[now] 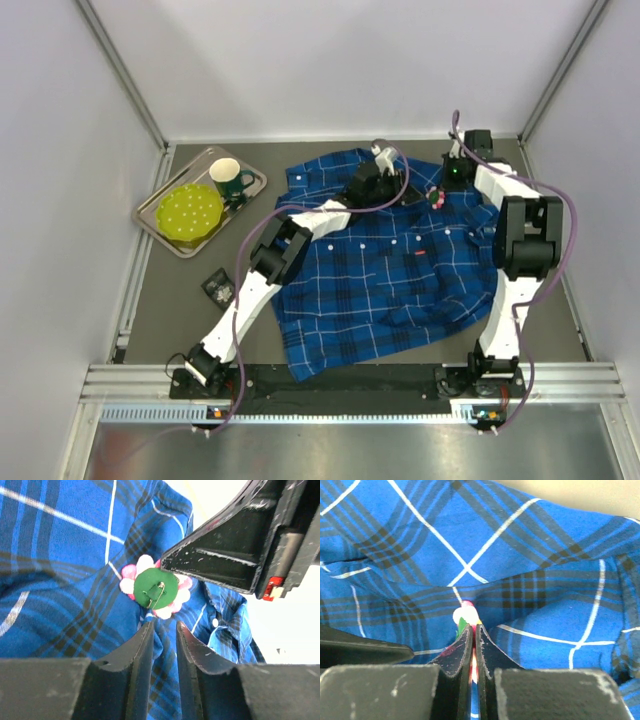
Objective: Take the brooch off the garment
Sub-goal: Adjust the brooch on the flattened clothing.
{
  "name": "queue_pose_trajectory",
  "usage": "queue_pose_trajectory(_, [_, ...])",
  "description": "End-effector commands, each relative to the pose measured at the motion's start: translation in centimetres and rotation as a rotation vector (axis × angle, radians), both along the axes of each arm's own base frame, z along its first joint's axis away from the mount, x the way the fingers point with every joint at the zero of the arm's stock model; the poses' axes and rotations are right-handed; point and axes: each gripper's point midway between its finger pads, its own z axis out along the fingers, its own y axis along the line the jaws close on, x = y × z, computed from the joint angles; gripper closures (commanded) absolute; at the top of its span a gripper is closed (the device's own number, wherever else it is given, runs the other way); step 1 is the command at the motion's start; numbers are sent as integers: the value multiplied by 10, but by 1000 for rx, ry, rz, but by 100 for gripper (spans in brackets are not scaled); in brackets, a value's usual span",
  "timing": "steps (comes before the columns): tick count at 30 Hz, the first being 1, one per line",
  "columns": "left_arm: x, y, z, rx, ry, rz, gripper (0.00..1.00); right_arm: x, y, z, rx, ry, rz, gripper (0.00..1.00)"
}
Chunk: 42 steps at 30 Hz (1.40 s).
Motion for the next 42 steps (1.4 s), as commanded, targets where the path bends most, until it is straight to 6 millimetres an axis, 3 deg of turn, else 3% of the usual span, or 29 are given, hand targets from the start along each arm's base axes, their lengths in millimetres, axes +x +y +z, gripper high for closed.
queue_pose_trajectory(1, [8,-5,9,-17,-35,-13,69,-40,-15,-40,-34,178,-31,100])
queue_pose_trajectory(12, [-10,-7,-16,-15,56,-43,73,-43,-3,-23,26,125,-8,100])
queue_pose_trajectory(20, [-12,-4,-34,5,101,-16,78,-37,-5,28,30,-63,-41,100])
queue_pose_trajectory(25, [-9,0,-39,28,102,7,80,-50,-5,46,40,-106,-64,100])
queue_pose_trajectory(33, [-6,2,-31,59,58,5,80,-73,2,36,86,-89,-97,100])
queue_pose_trajectory(42, [-8,0,-29,55,52,-6,80,-77,4,19,71,-61,-98,100])
